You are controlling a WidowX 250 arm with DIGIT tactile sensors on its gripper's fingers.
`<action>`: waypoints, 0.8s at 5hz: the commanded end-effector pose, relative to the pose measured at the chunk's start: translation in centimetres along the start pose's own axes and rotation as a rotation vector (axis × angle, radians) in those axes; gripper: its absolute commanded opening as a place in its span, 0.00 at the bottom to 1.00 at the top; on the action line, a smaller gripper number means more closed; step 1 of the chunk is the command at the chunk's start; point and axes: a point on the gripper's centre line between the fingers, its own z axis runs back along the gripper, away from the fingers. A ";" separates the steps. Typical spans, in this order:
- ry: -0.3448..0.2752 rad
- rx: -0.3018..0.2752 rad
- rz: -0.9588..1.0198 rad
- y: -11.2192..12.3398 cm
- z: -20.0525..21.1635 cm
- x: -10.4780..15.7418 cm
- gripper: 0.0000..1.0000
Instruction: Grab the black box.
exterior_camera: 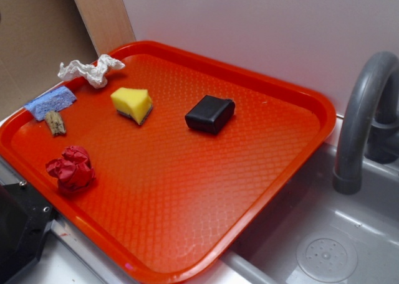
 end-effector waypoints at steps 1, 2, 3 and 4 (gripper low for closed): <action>0.000 0.000 0.000 0.0 0.0 0.0 1.00; -0.027 0.120 0.096 -2.0 -5.0 4.4 1.00; -0.094 0.094 0.167 -3.4 -7.8 9.4 1.00; -0.145 0.052 0.274 -4.4 -12.2 12.7 1.00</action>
